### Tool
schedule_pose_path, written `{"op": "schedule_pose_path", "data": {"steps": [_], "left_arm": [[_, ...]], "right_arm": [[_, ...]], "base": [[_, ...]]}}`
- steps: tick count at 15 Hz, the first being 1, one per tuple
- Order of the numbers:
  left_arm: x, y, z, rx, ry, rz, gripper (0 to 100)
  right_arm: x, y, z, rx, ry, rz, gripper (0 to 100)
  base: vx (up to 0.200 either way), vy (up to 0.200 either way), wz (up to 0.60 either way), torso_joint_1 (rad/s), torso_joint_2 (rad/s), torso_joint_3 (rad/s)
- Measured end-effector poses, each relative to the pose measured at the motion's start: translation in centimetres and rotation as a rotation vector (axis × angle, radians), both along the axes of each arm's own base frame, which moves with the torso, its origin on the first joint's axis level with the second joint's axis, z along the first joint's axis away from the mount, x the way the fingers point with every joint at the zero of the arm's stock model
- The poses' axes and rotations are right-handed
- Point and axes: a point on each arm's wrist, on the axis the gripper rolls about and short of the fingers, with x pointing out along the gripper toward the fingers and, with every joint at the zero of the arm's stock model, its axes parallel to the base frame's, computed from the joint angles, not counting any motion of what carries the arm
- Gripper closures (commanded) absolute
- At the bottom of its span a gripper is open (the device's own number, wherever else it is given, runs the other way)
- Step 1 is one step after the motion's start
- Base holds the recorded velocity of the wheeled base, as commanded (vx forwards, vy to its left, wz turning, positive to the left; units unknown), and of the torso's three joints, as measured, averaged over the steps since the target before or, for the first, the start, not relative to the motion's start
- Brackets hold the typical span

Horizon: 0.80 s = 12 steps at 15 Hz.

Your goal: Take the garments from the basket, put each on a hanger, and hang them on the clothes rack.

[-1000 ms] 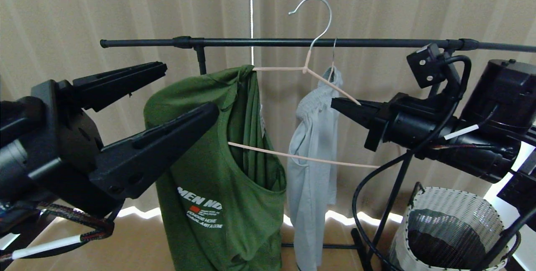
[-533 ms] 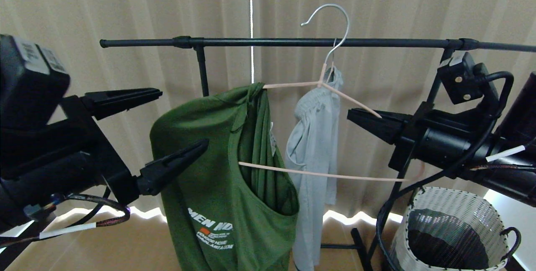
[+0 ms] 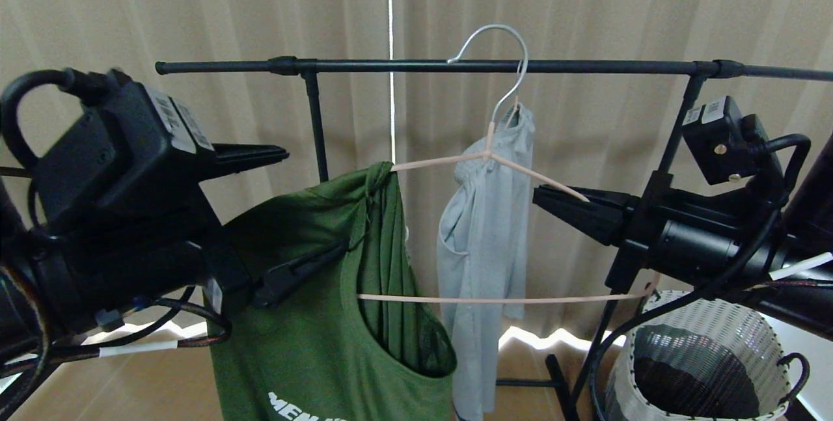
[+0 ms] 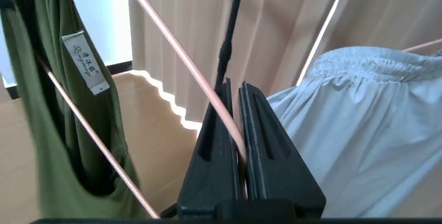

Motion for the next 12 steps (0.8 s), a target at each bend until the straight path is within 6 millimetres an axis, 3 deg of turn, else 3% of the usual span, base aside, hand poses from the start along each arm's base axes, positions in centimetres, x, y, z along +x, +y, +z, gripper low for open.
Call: {"op": "schedule_pose_path", "data": {"steps": [12], "left_arm": [[1.8,-1.9,0.3,0.044,-0.008,-0.025,0]], "right_arm": [[-0.6,1.4,-0.3,-0.025,0.002,0.063,100]], "base": [[0.000,0.000,0.00,0.000,0.00,0.000]]}}
